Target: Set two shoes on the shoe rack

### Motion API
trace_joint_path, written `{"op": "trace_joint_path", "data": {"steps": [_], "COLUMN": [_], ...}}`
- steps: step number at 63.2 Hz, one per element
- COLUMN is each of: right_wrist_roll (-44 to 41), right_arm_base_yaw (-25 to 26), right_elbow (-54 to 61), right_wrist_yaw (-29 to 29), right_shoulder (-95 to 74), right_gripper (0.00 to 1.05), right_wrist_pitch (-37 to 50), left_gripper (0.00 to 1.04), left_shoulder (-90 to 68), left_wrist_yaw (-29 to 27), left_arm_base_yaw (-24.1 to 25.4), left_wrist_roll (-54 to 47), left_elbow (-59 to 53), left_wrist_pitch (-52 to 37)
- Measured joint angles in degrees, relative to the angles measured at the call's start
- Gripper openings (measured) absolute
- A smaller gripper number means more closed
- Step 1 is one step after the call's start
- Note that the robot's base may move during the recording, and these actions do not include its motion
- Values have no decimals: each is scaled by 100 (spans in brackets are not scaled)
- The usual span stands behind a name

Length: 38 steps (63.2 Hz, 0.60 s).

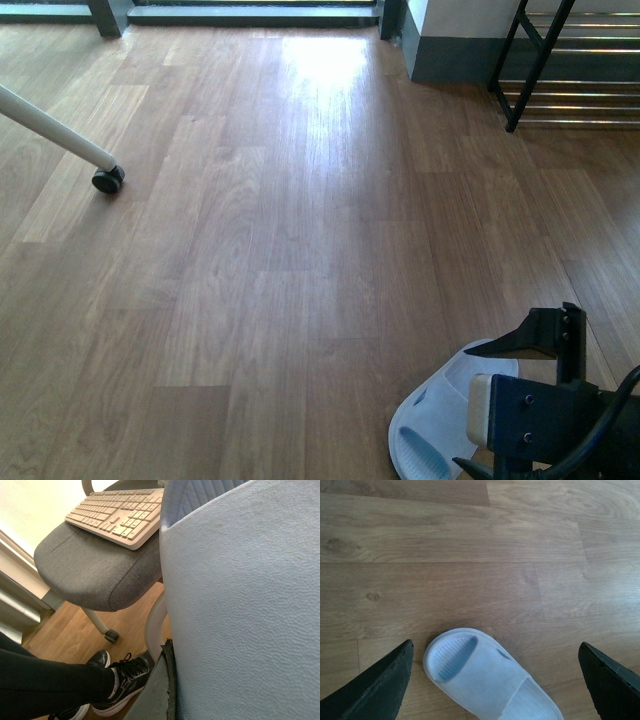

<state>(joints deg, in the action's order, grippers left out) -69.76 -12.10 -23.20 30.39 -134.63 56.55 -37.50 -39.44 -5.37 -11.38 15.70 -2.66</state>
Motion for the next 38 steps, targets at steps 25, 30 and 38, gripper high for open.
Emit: {"op": "trace_joint_path", "data": {"steps": [25,30,38], "right_wrist_roll": [-1261,-1521,-1668], "right_arm_base_yaw": [-46,68,282], "right_elbow": [-2081,-2221,-2273], "right_wrist_yaw": [-949,-1023,-1075], "right_shoulder": [-2299,-2533,-2544], "right_gripper": [95,95,95], "right_wrist_pitch": [-37,-450,-1062], "left_gripper": [2,2,2], "left_shoulder": [0,0,0], "left_wrist_yaw": [0,0,0], "left_arm_base_yaw": [0,0,0], "left_wrist_roll": [0,0,0], "left_elbow": [0,0,0], "left_wrist_pitch": [0,0,0]}}
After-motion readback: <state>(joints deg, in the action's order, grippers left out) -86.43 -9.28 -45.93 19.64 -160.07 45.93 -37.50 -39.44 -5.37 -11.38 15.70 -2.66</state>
